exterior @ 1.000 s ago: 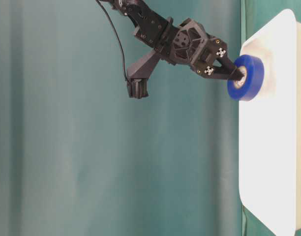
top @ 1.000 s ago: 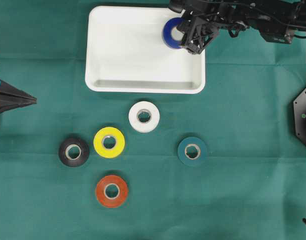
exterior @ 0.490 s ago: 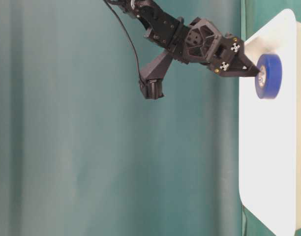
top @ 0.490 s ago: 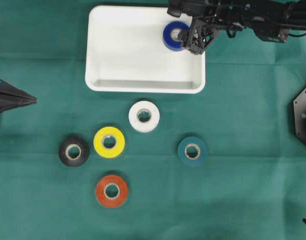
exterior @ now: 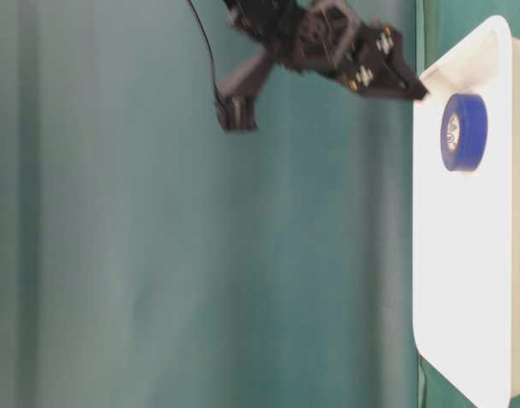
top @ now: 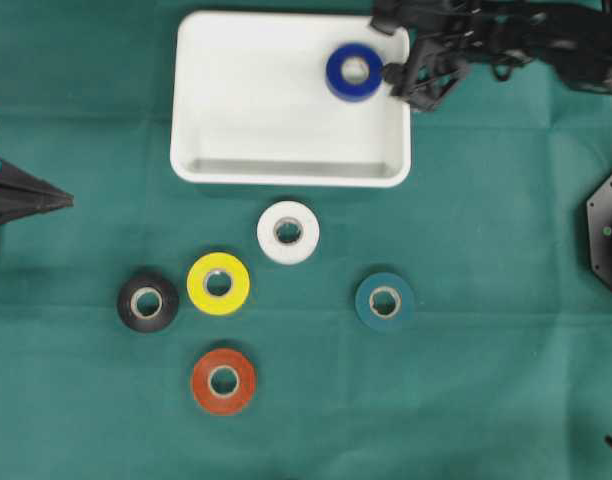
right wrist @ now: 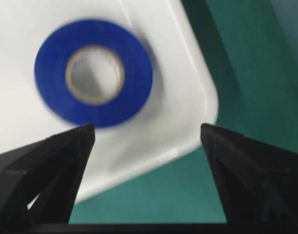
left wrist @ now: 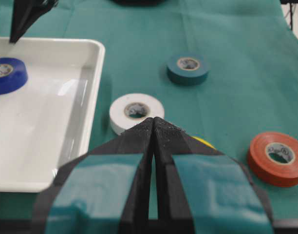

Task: Put the tape into the white case with the right arm.
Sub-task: 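Open the right gripper and retract it to the right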

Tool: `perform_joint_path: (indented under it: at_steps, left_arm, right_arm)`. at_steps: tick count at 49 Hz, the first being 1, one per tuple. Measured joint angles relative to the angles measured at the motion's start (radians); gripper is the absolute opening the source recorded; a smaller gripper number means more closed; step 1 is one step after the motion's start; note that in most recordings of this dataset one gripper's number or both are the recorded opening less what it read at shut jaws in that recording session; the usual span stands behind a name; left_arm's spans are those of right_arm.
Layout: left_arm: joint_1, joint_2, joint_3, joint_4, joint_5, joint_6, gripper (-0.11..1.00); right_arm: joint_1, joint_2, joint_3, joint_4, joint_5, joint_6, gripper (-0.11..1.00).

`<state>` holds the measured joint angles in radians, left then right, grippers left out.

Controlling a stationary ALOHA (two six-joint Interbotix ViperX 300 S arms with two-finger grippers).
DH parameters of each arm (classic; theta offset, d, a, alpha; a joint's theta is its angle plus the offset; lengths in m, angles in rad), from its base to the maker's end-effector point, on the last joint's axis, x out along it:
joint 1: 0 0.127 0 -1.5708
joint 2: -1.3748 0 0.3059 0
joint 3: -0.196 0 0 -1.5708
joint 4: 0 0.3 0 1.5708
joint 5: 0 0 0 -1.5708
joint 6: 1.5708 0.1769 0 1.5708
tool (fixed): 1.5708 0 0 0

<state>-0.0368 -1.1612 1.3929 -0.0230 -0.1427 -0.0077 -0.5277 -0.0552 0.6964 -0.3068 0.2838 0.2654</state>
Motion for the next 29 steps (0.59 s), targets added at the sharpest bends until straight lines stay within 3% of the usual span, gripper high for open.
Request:
perform_joint_path:
  at_steps: [8,21,29]
  left_arm:
    - [-0.002,-0.014,0.003,-0.002,0.000,0.002,0.00]
    - [0.000,-0.029,0.009,-0.002,0.021,0.002,0.00]
    - [0.000,-0.031,0.009,0.000,0.028,0.002,0.00]
  right_arm:
    - [0.000,-0.141,0.143,0.000,-0.081,0.000,0.62]
    - [0.000,-0.402,0.417,0.002,-0.360,-0.005,0.62]
    - [0.000,-0.529,0.518,0.000,-0.400,-0.008,0.62]
